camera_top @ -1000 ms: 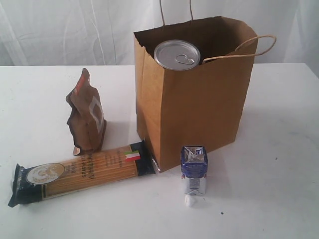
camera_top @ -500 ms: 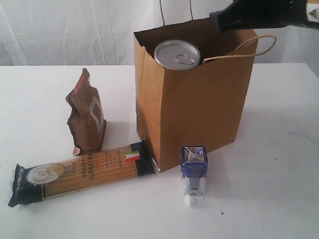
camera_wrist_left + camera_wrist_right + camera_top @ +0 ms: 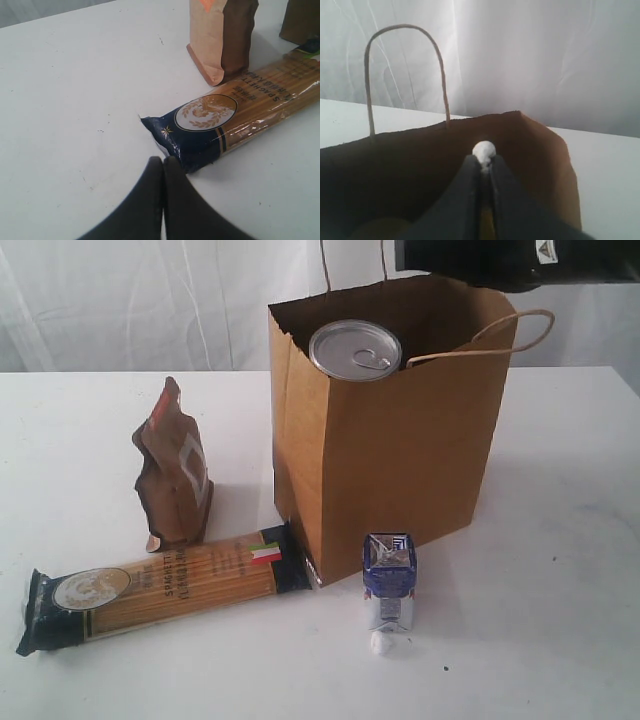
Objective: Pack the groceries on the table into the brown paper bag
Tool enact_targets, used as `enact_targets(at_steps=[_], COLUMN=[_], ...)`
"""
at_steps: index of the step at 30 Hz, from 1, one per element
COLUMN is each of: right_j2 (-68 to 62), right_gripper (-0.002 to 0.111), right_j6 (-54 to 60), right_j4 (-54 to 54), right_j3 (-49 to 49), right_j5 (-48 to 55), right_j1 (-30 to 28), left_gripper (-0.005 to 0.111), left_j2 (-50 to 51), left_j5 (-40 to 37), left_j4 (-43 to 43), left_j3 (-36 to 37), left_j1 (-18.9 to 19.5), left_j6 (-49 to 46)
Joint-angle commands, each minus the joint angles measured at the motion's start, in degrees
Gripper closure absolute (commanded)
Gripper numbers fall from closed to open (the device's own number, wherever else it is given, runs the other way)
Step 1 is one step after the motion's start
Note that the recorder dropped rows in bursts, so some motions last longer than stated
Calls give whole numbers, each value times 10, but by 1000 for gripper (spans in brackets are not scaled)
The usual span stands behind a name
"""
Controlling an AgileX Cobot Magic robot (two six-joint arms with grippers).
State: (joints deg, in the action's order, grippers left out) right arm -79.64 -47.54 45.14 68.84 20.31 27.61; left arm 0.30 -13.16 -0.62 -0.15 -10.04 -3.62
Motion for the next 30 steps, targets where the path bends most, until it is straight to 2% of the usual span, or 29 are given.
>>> enact_targets(at_steps=[1, 6, 8, 10, 12, 14, 21, 30], right_j2=[-17, -28, -28, -28, -28, -28, 28, 138], right_gripper=[108, 108, 101, 85, 55, 45, 45, 45], right_j6=[57, 109, 119, 136, 146, 146, 146, 144], right_j4=[-40, -86, -98, -98, -98, -96, -87, -76], right_j3=[7, 7, 7, 7, 7, 7, 7, 7], right_j5=[-26, -42, -48, -50, -50, -50, -28, 40], right_j1=[-3, -3, -3, -3, -3, -3, -8, -53], left_gripper=[107, 107, 107, 107, 107, 107, 107, 107], left_j2=[-3, -3, -3, -3, -3, -3, -3, -3], left_j5=[-2, -2, -2, -2, -2, -2, -2, -2], left_j4=[-1, -1, -1, -1, -1, -1, -1, -1], left_j3=[1, 1, 1, 1, 1, 1, 1, 1], left_j1=[2, 2, 2, 2, 2, 2, 2, 2], left_j6=[1, 1, 1, 1, 1, 1, 1, 1])
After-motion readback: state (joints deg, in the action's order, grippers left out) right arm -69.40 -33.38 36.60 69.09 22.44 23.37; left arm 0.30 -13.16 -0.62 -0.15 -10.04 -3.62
